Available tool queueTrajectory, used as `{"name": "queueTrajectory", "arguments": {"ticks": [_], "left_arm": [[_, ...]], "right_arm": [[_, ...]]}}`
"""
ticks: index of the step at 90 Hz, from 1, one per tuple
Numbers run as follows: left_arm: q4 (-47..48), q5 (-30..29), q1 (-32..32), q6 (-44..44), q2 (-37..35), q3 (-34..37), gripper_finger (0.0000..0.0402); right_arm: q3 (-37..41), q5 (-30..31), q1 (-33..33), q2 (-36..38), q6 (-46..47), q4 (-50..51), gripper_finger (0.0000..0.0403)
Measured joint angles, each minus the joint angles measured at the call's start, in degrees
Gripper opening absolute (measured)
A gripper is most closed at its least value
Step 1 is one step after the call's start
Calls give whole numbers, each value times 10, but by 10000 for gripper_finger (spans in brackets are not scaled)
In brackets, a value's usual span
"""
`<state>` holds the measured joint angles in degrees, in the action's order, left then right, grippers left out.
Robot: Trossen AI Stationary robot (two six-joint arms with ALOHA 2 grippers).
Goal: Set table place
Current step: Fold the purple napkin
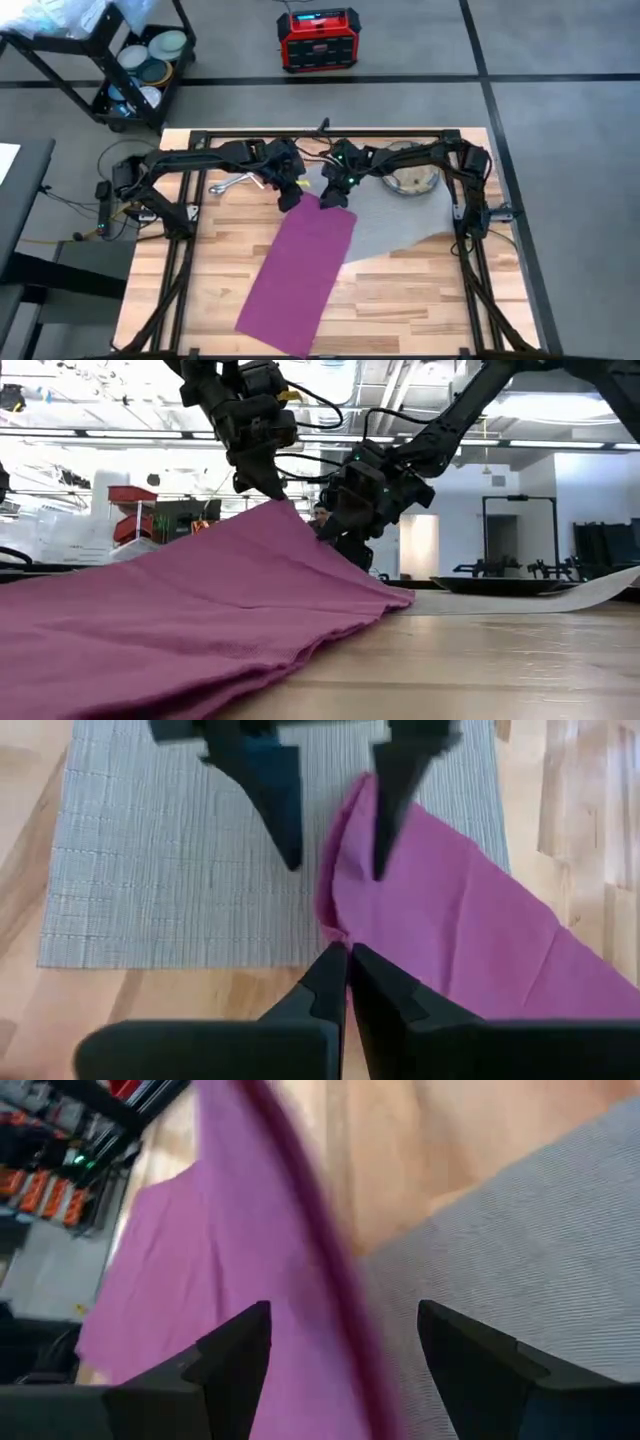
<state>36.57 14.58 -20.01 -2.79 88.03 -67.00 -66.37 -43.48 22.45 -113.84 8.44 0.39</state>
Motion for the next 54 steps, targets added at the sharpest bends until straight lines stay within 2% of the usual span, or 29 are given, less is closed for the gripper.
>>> {"name": "queueTrajectory", "arguments": {"ticks": [25, 54], "left_arm": [[4, -12, -6, 4, 0, 0, 0], [16, -15, -8, 4, 0, 0, 0]], "right_arm": [[16, -3, -42, 0, -45, 91, 240], [91, -32, -52, 14, -30, 80, 237]]}}
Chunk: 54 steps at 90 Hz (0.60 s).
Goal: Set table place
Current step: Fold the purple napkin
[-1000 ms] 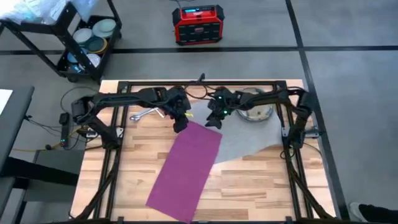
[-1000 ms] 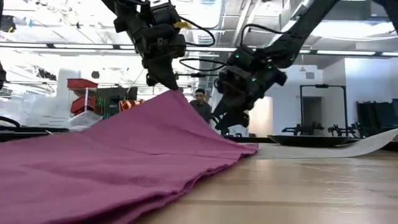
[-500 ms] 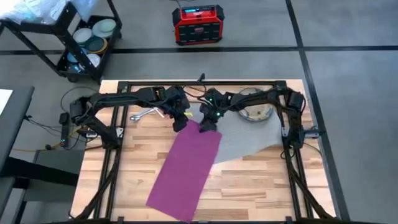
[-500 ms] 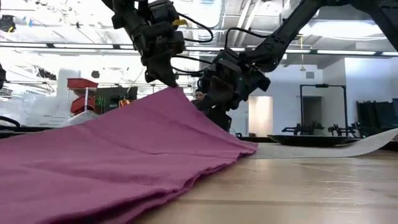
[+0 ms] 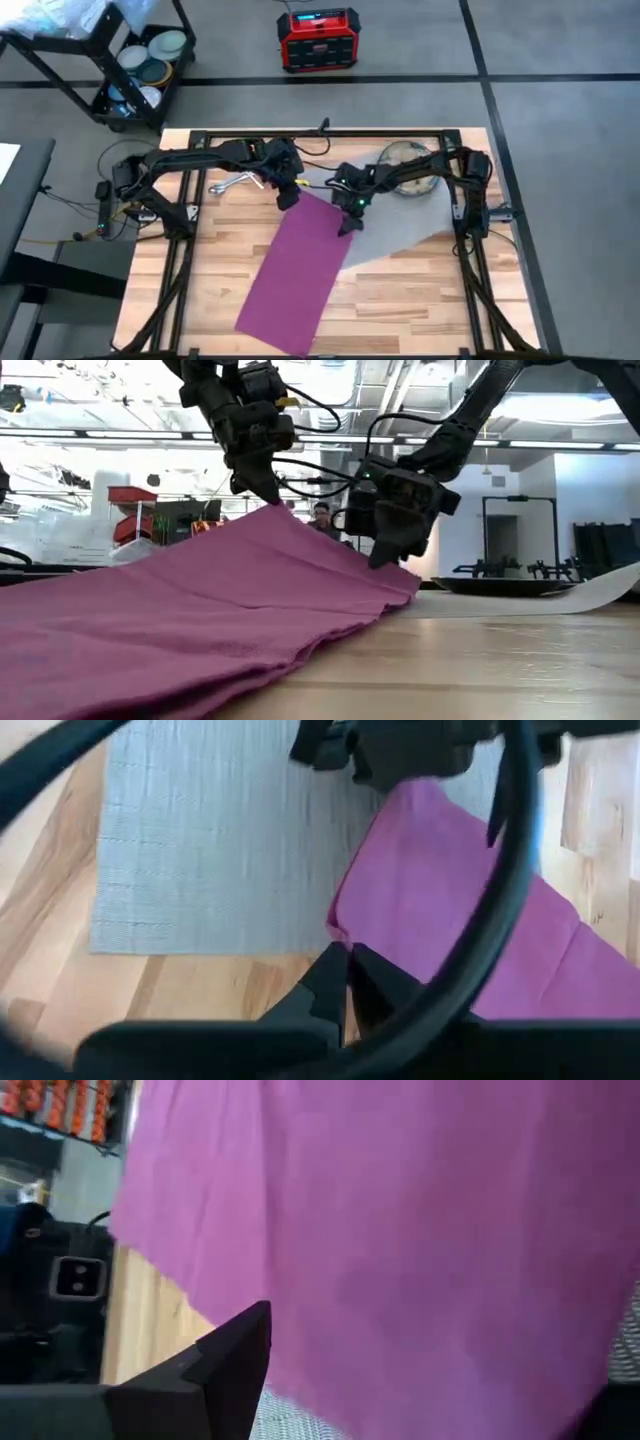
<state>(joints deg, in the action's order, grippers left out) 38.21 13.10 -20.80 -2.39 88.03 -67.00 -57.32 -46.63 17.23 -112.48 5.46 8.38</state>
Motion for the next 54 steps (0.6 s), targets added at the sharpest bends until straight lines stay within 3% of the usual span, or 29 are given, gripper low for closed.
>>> {"name": "queueTrajectory", "arguments": {"ticks": [14, 34, 54], "left_arm": [[4, -6, 0, 0, 0, 0, 0], [5, -7, 0, 0, 0, 0, 0], [10, -7, 0, -3, -1, 0, 0]], "right_arm": [[13, 2, -4, 27, 25, 11, 188], [11, 16, -2, 58, 26, -1, 23], [12, 27, -5, 73, 72, -11, 1]]}}
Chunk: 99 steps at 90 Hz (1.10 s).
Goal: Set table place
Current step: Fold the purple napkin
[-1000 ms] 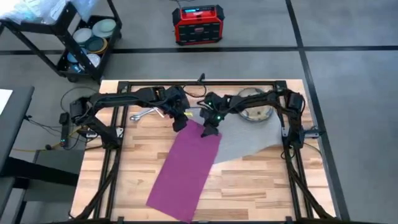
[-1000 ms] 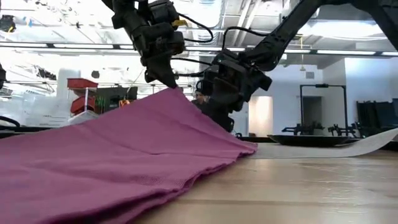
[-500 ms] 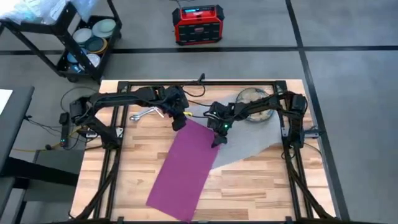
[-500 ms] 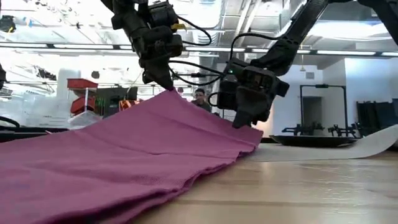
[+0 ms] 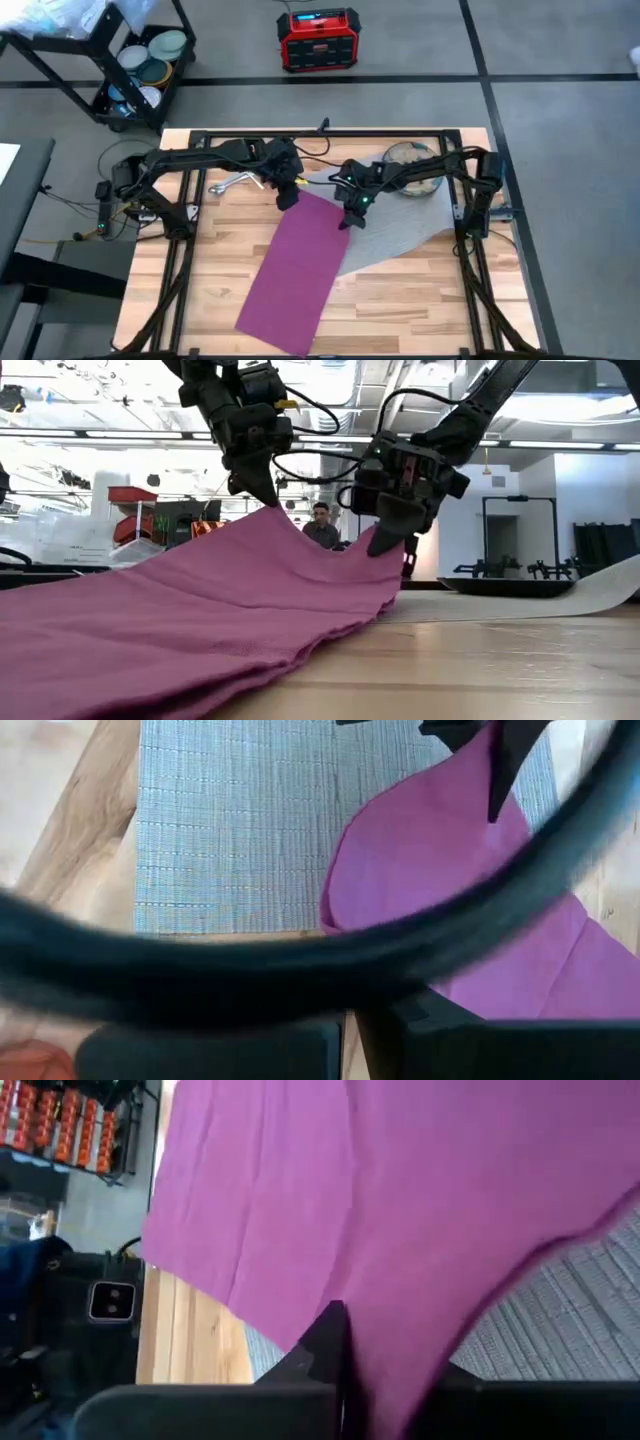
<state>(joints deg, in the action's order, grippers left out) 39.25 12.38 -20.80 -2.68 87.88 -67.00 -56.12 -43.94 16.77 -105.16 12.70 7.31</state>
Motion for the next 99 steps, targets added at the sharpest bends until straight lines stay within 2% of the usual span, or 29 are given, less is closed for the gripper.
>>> {"name": "queueTrajectory", "arguments": {"ticks": [31, 50, 65, 99], "left_arm": [[80, -23, -1, 24, -74, 0, 0], [105, -7, 4, 15, -116, 0, 0], [147, -1, 39, 10, -127, 0, 0], [199, -2, 172, -38, -127, 0, 0]], "right_arm": [[-2, 64, -22, 88, 34, 51, 0], [-9, 53, -35, 117, 83, 52, 0], [-20, 53, -90, 118, 130, 20, 0], [-22, 131, -191, 106, 263, -82, 0]]}}
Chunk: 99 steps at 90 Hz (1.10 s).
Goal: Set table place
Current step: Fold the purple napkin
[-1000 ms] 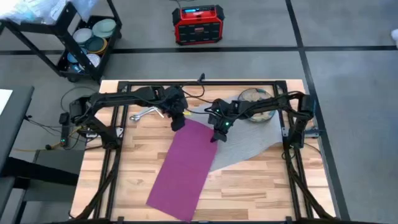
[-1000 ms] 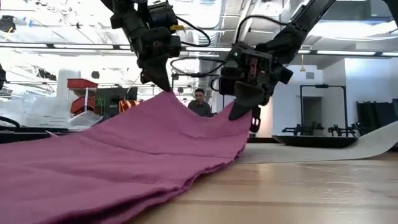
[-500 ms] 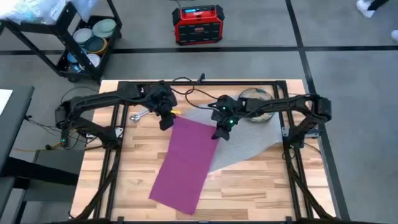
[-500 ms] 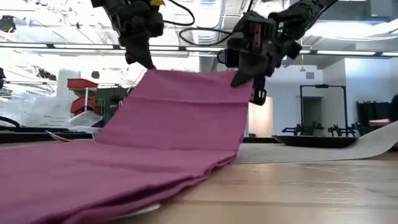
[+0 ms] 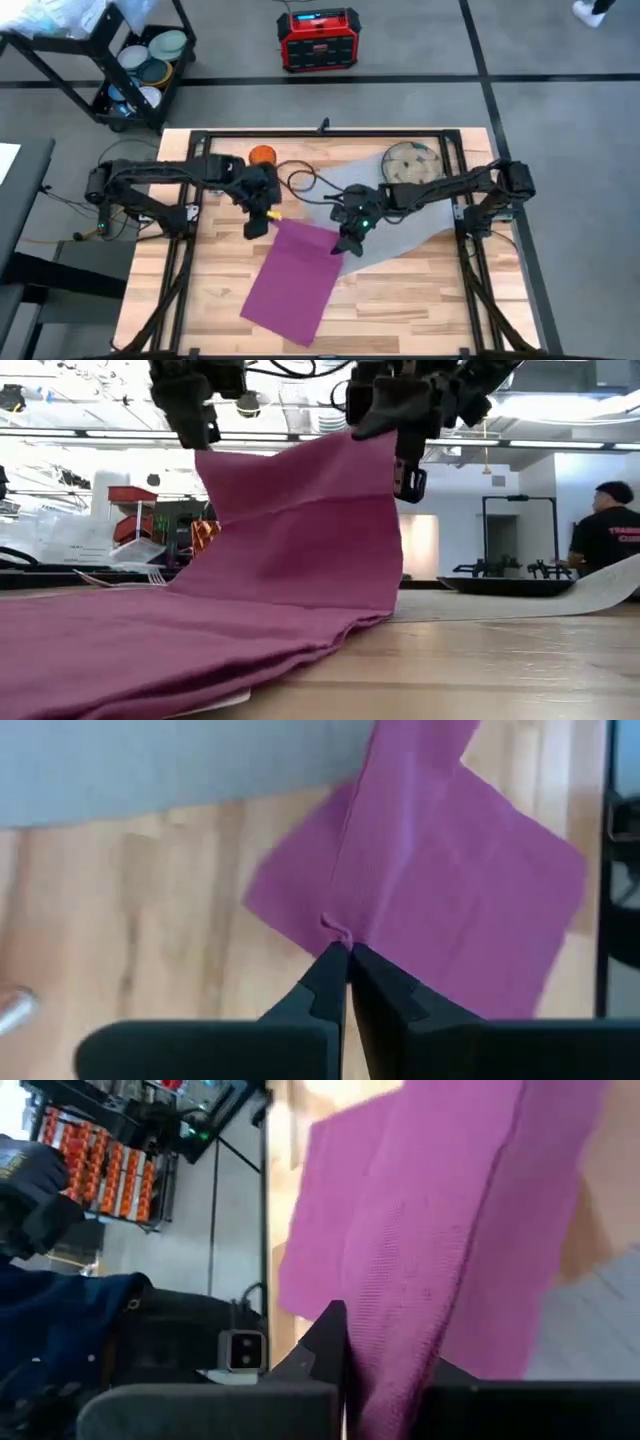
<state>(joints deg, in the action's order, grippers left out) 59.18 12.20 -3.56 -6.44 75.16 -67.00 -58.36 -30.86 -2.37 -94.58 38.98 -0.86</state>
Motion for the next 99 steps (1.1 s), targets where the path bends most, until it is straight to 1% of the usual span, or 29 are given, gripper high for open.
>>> {"name": "queueTrajectory", "arguments": {"ticks": [9, 19, 25, 32, 39, 47, 57, 76, 86, 99], "left_arm": [[17, 0, 42, -30, 0, 0, 0], [28, 0, 93, -72, 0, 0, 0], [30, -3, 123, -99, 0, 0, 0], [23, -3, 158, -132, 0, 9, 0], [12, -5, 188, -164, 0, 27, 0], [-3, -5, 221, -205, 0, 56, 0], [-51, -5, 258, -248, 1, 101, 0], [-213, -5, 321, -362, 1, 210, 0], [-260, -4, 349, -416, 1, 249, 0], [-292, -4, 382, -467, 0, 271, 0]], "right_arm": [[0, 19, -24, -6, 30, -12, 0], [-4, 42, -53, -21, 60, -63, 0], [-1, 49, -71, -27, 80, -70, 0], [-15, 59, -92, -54, 101, -109, 0], [-28, 62, -113, -79, 112, -104, 0], [-60, 71, -134, -117, 121, -122, 0], [-109, 79, -154, -169, 129, -123, 0], [-198, 103, -189, -262, 164, -120, 0], [-232, 110, -200, -296, 179, -120, 0], [-258, 138, -214, -326, 180, -115, 5]]}}
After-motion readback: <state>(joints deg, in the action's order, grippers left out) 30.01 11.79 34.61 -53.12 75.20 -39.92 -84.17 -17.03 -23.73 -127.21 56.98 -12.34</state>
